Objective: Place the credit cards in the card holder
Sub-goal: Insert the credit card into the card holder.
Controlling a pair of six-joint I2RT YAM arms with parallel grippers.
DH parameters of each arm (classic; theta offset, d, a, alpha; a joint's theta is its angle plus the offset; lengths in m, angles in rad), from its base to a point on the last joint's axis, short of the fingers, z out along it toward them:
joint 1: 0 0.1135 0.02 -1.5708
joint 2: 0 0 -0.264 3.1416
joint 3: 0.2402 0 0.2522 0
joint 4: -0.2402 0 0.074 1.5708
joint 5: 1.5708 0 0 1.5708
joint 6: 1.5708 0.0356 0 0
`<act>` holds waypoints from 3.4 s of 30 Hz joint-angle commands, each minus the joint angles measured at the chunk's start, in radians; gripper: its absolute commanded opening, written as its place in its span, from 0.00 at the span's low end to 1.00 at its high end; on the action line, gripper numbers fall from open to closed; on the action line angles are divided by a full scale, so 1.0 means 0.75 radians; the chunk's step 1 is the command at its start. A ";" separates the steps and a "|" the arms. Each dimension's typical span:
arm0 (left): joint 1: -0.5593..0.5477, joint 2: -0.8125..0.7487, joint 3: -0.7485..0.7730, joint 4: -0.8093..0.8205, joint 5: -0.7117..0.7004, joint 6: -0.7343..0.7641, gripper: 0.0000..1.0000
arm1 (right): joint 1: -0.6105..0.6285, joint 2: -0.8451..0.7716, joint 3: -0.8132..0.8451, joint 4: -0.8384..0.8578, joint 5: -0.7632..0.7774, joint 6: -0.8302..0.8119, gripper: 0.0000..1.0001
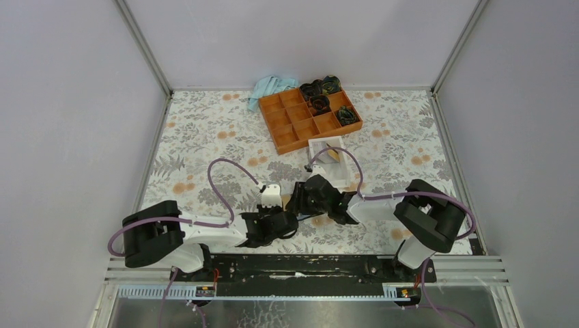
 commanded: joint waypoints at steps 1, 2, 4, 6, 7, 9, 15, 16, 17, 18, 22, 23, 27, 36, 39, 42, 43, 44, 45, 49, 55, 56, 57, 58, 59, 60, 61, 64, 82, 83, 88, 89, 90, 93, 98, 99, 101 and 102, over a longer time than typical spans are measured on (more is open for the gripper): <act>-0.009 0.028 -0.011 0.040 0.102 -0.029 0.07 | 0.022 -0.044 -0.031 -0.302 0.047 -0.087 0.52; -0.009 0.029 -0.011 0.041 0.103 -0.030 0.07 | 0.022 -0.057 -0.032 -0.304 0.054 -0.090 0.52; -0.009 0.034 -0.007 0.040 0.104 -0.029 0.06 | 0.022 -0.080 -0.032 -0.313 0.070 -0.095 0.52; -0.009 0.035 -0.003 0.037 0.104 -0.027 0.06 | 0.022 -0.090 -0.029 -0.324 0.084 -0.102 0.52; -0.009 0.035 -0.002 0.035 0.104 -0.025 0.06 | 0.022 -0.089 -0.025 -0.334 0.087 -0.108 0.52; -0.009 0.037 0.003 0.029 0.101 -0.023 0.06 | 0.022 -0.090 -0.017 -0.347 0.095 -0.115 0.52; -0.010 0.029 0.000 0.021 0.098 -0.025 0.06 | 0.022 -0.109 -0.002 -0.413 0.145 -0.140 0.52; -0.008 0.031 0.000 0.021 0.098 -0.025 0.06 | 0.022 -0.114 -0.001 -0.416 0.150 -0.143 0.52; -0.009 0.029 0.000 0.021 0.098 -0.025 0.06 | 0.023 -0.115 0.002 -0.420 0.156 -0.146 0.52; -0.009 0.030 0.001 0.021 0.099 -0.024 0.06 | 0.022 -0.116 0.004 -0.422 0.158 -0.149 0.52; -0.009 0.033 -0.003 0.022 0.100 -0.026 0.05 | 0.023 -0.112 0.009 -0.417 0.158 -0.155 0.52; -0.008 0.030 -0.004 0.023 0.099 -0.028 0.05 | 0.022 -0.111 0.010 -0.419 0.160 -0.160 0.52; -0.009 0.025 -0.010 0.036 0.097 -0.027 0.05 | 0.022 -0.108 0.028 -0.424 0.164 -0.172 0.51; -0.009 0.037 0.015 0.052 0.081 -0.004 0.05 | 0.032 -0.085 0.089 -0.448 0.161 -0.201 0.51; -0.009 0.056 0.032 0.057 0.083 0.005 0.05 | 0.038 -0.078 0.097 -0.451 0.167 -0.203 0.50; -0.009 0.070 0.037 0.062 0.086 0.008 0.05 | 0.044 -0.088 0.096 -0.453 0.180 -0.203 0.50; -0.008 0.073 0.035 0.066 0.089 0.008 0.05 | 0.047 -0.092 0.092 -0.447 0.179 -0.202 0.49; -0.009 0.074 0.035 0.071 0.091 0.008 0.05 | 0.050 -0.095 0.091 -0.442 0.178 -0.203 0.49; -0.009 0.074 0.033 0.071 0.093 0.007 0.05 | 0.051 -0.093 0.094 -0.441 0.176 -0.205 0.48; -0.009 0.082 0.032 0.074 0.096 0.006 0.05 | 0.075 -0.083 0.114 -0.423 0.165 -0.205 0.48; -0.010 0.088 0.031 0.078 0.095 0.008 0.05 | 0.105 -0.052 0.152 -0.395 0.146 -0.199 0.49; -0.009 0.088 0.032 0.078 0.096 0.009 0.05 | 0.113 -0.045 0.160 -0.397 0.145 -0.198 0.49; -0.009 0.089 0.032 0.078 0.097 0.009 0.05 | 0.117 -0.037 0.168 -0.400 0.147 -0.197 0.49; -0.008 0.087 0.031 0.078 0.097 0.008 0.05 | 0.121 -0.034 0.174 -0.401 0.148 -0.197 0.49; -0.009 0.088 0.029 0.080 0.098 0.008 0.05 | 0.126 -0.028 0.178 -0.398 0.147 -0.196 0.49; -0.008 0.088 0.028 0.082 0.097 0.008 0.05 | 0.130 -0.023 0.182 -0.396 0.146 -0.194 0.49; -0.007 0.088 0.027 0.084 0.099 0.008 0.05 | 0.135 -0.017 0.189 -0.396 0.145 -0.193 0.49; -0.008 0.092 0.028 0.090 0.099 0.009 0.05 | 0.159 0.008 0.215 -0.401 0.146 -0.189 0.49; -0.008 0.033 0.005 0.042 0.076 -0.013 0.04 | 0.165 -0.098 0.193 -0.472 0.260 -0.190 0.50; -0.009 0.027 0.003 0.035 0.073 -0.016 0.04 | 0.165 -0.108 0.194 -0.477 0.267 -0.195 0.50; -0.009 0.018 0.000 0.016 0.071 -0.029 0.04 | 0.165 -0.148 0.197 -0.511 0.303 -0.216 0.50; -0.009 0.017 0.001 0.012 0.069 -0.031 0.04 | 0.165 -0.156 0.198 -0.521 0.314 -0.219 0.50; -0.010 0.015 0.004 0.008 0.067 -0.031 0.04 | 0.164 -0.164 0.198 -0.525 0.319 -0.223 0.50; -0.009 0.012 0.013 -0.006 0.063 -0.027 0.04 | 0.164 -0.172 0.203 -0.547 0.338 -0.233 0.50; -0.009 0.011 0.019 -0.016 0.060 -0.025 0.04 | 0.154 -0.165 0.198 -0.562 0.340 -0.235 0.51; -0.008 0.012 0.020 -0.016 0.062 -0.025 0.04 | 0.152 -0.159 0.194 -0.559 0.330 -0.234 0.51; -0.009 0.012 0.023 -0.016 0.060 -0.025 0.04 | 0.145 -0.132 0.199 -0.561 0.308 -0.234 0.51; -0.010 0.015 0.025 -0.016 0.061 -0.022 0.04 | 0.145 -0.122 0.199 -0.562 0.300 -0.234 0.51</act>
